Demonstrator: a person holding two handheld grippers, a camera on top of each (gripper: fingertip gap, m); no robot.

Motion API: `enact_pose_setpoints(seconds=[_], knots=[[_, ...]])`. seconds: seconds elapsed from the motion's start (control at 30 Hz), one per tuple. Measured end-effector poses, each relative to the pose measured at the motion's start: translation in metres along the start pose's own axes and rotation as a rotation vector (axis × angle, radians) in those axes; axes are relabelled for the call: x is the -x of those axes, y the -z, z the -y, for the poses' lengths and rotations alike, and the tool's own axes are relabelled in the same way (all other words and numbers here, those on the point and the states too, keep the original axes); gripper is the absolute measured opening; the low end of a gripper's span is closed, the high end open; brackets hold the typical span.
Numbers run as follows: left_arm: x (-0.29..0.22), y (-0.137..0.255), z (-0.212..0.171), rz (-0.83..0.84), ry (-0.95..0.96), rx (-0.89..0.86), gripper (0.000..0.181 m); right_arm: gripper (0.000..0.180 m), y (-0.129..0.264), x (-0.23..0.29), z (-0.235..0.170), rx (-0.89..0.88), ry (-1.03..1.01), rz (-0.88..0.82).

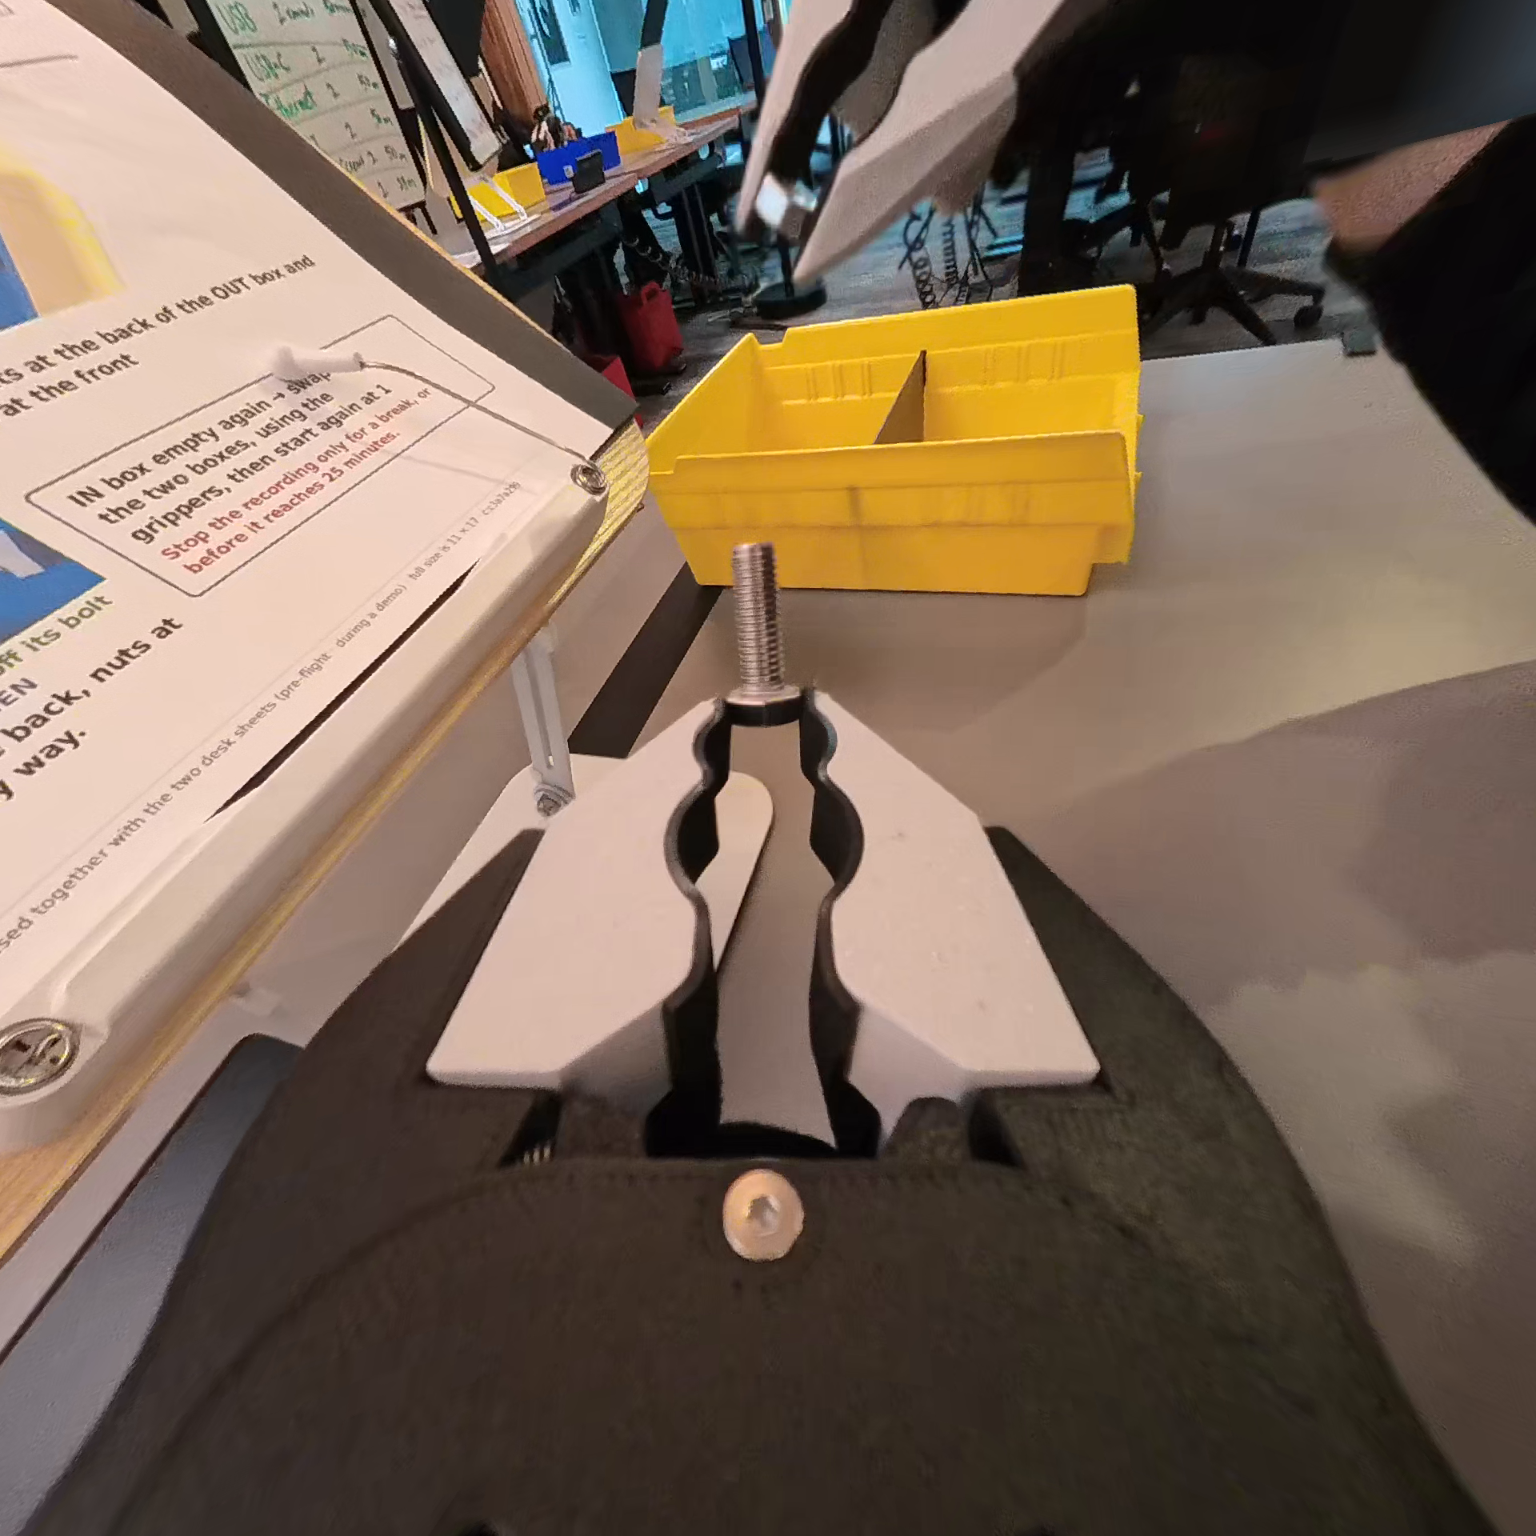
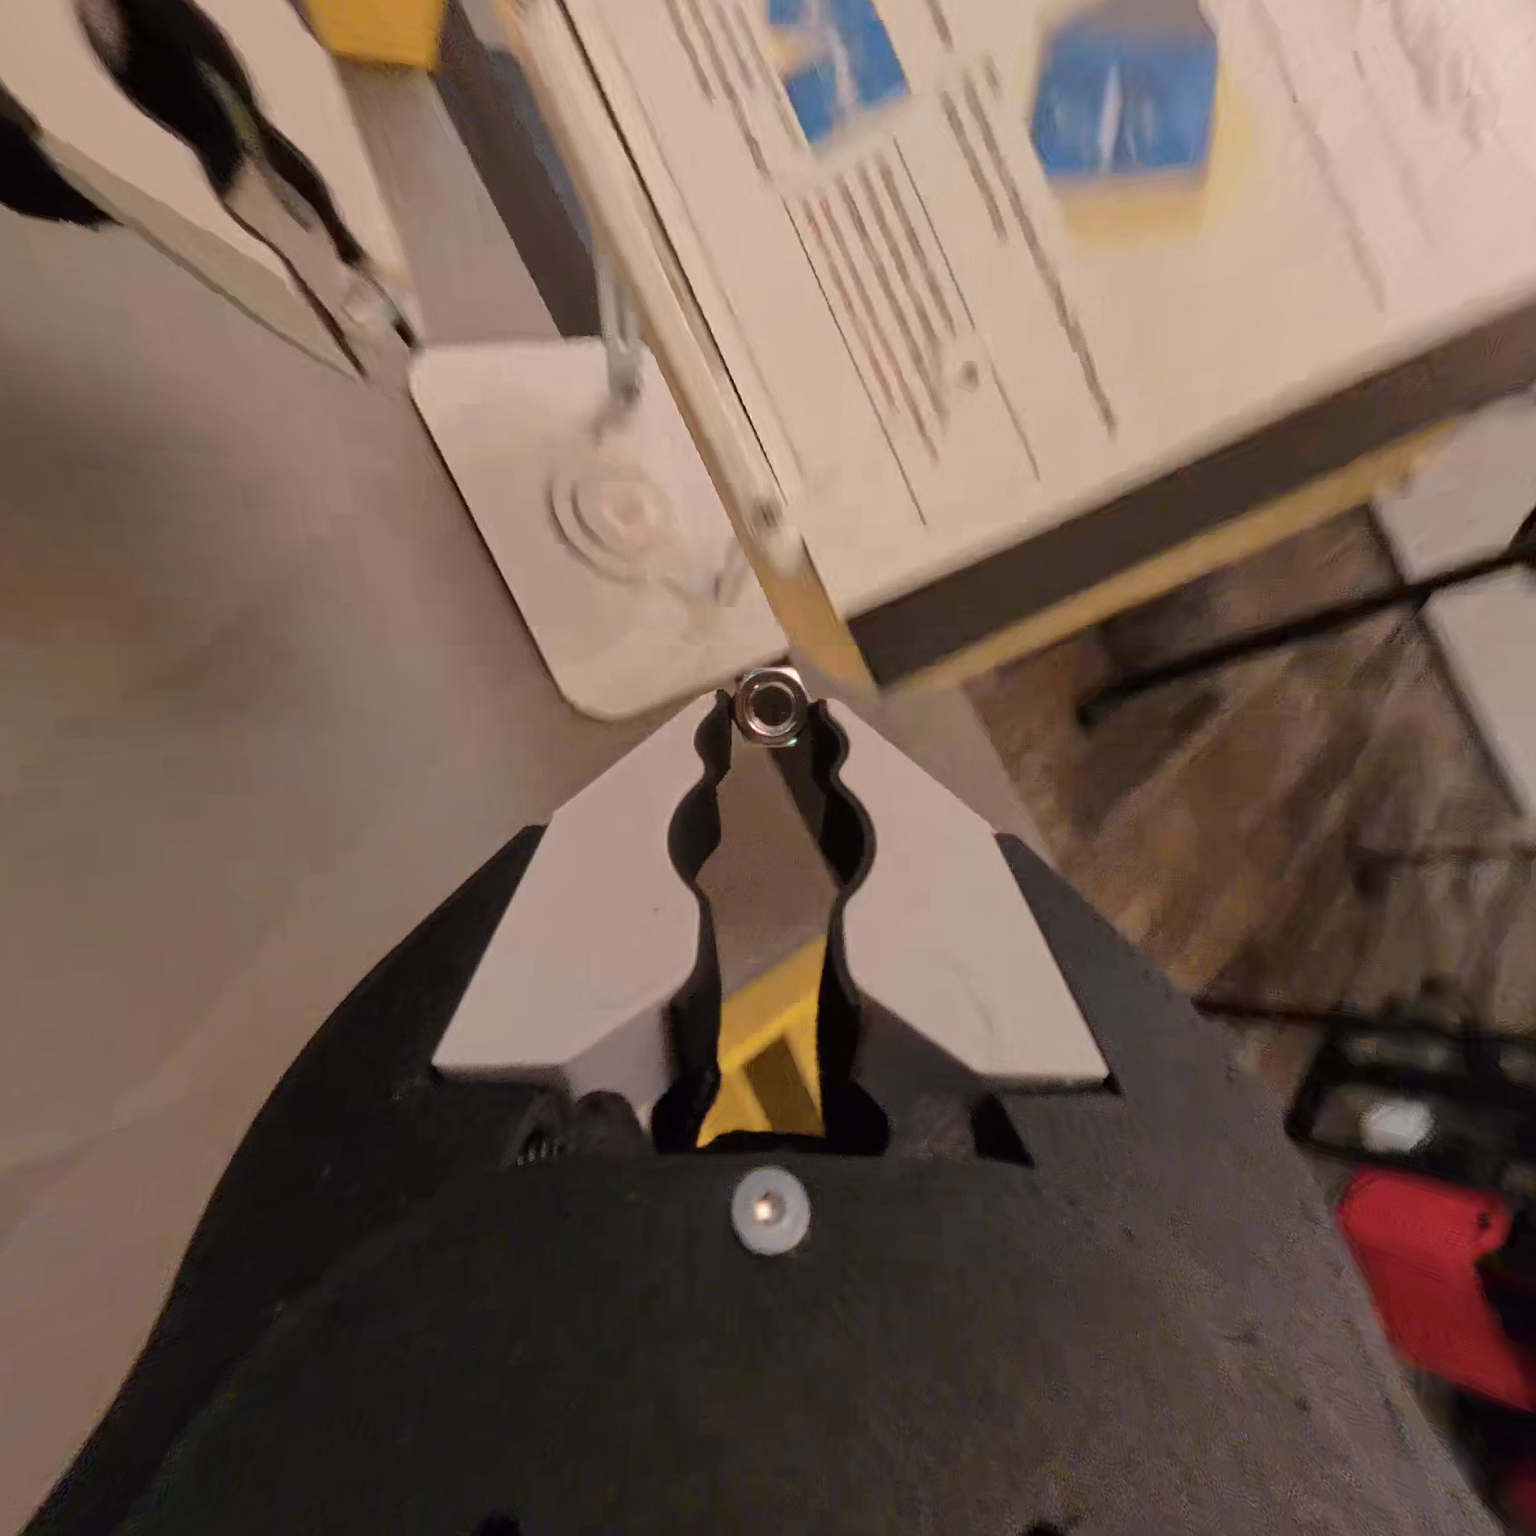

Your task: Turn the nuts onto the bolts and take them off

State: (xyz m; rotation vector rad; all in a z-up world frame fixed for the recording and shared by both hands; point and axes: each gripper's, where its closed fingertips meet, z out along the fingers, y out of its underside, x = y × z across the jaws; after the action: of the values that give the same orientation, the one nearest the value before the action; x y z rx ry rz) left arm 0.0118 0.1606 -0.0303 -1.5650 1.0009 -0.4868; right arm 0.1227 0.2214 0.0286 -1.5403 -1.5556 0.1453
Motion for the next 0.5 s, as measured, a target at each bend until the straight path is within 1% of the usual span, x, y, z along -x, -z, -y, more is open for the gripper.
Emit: enact_pose_setpoints(seconds=[0.13,0.27,0.4,0.5], knots=[[-0.001,-0.002,-0.001,-0.001,0.004,0.000,0.015,0.017,0.032,-0.027,-0.087,0.238,-0.223,-0.051],[-0.002,-0.004,-0.001,-0.005,0.009,-0.002,0.015,0.017,0.047,-0.022,-0.158,0.383,-0.442,0.009],[-0.003,-0.006,-0.004,-0.008,0.012,0.004,0.015,0.017,0.039,0.005,-0.205,0.500,-0.577,0.155],[-0.003,-0.006,-0.004,-0.010,0.018,0.000,0.015,0.017,0.026,0.020,-0.229,0.554,-0.635,0.237]])
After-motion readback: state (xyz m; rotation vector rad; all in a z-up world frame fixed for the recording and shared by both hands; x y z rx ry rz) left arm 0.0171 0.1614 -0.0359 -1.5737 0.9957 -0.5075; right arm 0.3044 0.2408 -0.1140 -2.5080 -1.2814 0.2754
